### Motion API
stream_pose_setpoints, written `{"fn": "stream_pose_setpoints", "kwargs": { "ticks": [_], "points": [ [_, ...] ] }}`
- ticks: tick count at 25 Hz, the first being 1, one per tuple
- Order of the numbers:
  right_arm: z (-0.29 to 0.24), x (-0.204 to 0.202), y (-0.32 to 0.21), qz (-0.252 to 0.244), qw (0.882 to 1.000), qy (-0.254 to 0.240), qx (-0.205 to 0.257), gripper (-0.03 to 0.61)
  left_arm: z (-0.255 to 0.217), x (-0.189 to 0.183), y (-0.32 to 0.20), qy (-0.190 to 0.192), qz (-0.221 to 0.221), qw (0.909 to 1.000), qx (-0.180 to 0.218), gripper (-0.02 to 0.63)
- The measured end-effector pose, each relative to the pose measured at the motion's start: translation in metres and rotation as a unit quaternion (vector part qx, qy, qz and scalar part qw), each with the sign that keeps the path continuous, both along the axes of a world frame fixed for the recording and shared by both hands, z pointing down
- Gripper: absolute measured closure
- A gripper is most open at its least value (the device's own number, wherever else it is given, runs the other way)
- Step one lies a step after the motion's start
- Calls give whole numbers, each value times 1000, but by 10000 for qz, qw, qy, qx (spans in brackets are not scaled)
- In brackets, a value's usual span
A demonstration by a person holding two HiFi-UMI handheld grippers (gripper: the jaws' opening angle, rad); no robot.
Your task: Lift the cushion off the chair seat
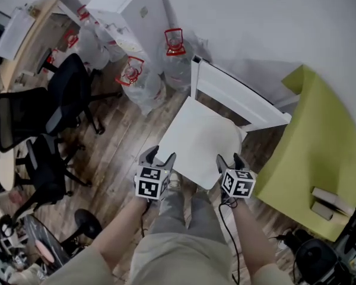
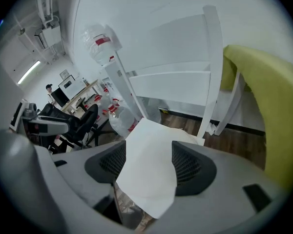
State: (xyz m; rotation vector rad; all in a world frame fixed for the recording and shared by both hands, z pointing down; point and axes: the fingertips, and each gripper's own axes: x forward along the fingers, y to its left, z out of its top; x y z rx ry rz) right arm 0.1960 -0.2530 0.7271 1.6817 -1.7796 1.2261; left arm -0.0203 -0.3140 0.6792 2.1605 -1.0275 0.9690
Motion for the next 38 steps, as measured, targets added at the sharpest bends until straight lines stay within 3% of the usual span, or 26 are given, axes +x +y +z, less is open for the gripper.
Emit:
{"fn": "stream_pose_setpoints", "kwargs": {
  "ticks": [10,20,28,38],
  "points": [
    [100,27,-16,594,9964,378,-467,273,113,-4,-14,-70,46,9981,-609,348],
    [193,49,-12,990,9885,778,-834,246,209,-12,-24,-63,-270,9937,-1085,311],
    [242,70,-6,1349,9823,969,-863,177,279,-18,-13,-235,-336,9891,-1417,307],
    [262,70,4,1261,9823,1147,-771,146,319,-21,-1,-272,-479,9836,-1717,299]
  ]
}}
